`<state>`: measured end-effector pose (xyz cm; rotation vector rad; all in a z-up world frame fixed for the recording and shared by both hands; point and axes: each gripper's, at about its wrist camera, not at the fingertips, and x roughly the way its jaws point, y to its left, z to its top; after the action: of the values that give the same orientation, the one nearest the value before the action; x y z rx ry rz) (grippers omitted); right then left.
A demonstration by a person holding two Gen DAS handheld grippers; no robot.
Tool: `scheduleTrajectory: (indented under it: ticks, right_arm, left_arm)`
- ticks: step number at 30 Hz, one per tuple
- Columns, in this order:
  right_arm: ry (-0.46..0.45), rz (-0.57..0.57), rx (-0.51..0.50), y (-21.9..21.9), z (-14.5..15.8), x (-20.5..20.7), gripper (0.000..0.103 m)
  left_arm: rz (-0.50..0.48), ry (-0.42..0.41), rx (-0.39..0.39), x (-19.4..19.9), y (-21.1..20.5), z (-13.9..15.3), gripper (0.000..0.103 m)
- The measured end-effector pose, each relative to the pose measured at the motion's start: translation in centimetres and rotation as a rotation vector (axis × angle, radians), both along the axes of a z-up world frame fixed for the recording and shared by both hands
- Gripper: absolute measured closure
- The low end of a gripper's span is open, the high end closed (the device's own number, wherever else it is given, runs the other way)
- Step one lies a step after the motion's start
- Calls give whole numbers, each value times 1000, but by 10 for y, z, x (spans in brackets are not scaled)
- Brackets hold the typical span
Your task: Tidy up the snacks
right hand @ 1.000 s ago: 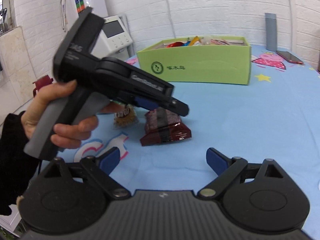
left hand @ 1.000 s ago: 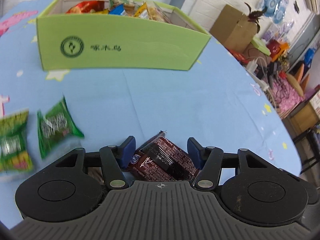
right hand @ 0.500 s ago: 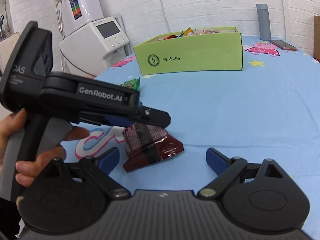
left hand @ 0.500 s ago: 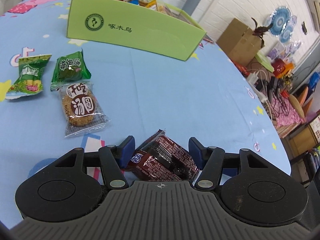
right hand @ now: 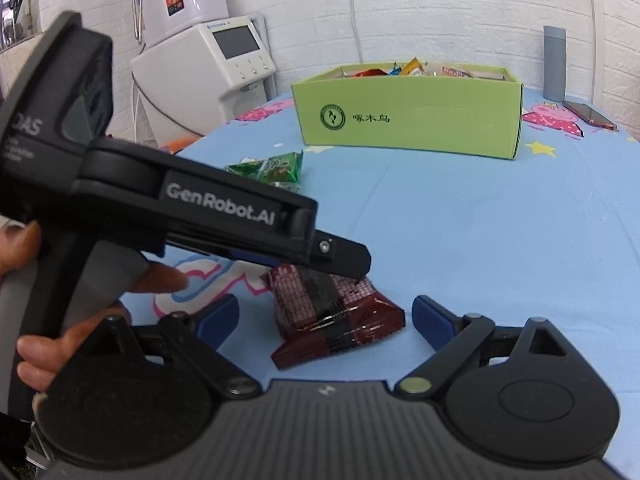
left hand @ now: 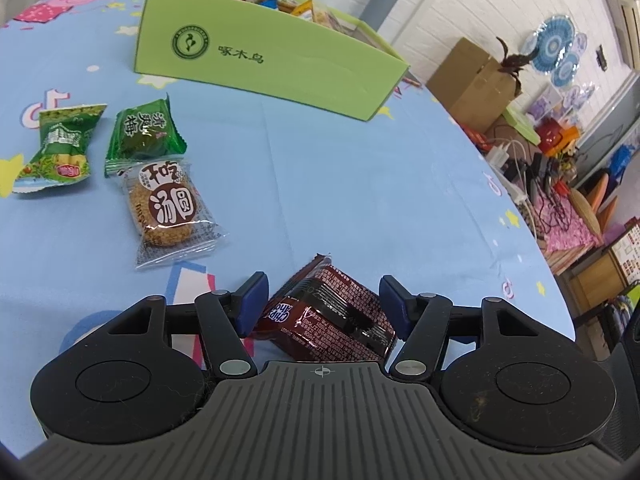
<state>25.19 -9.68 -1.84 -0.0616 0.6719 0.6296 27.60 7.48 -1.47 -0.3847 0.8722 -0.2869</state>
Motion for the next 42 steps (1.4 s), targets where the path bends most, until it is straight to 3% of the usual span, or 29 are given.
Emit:
scheduleTrajectory:
  ticks: [6, 12, 17, 22, 29, 36, 42]
  right_arm:
    - [-6, 3, -29, 7, -6, 5, 10]
    - [-26, 29, -61, 12, -7, 6, 10]
    - [-31, 44, -55, 14, -9, 9, 10]
    - [-43, 58, -61, 15, -9, 0, 10]
    - [-50, 57, -76, 17, -10, 10, 9]
    - [-71, 82, -122, 25, -11, 15, 9]
    - [-77, 103, -151, 27, -12, 13, 9]
  left_arm:
    - [1, -4, -13, -2, 3, 1, 53]
    - [71, -38, -69, -31, 29, 15, 48]
    - [63, 5, -131, -36, 32, 6, 51]
    - [49, 32, -124, -29, 24, 0, 52]
    - [134, -55, -5, -19, 55, 22, 46]
    - [168, -10, 88, 25, 55, 8, 46]
    - [180, 5, 131, 35, 51, -1, 46]
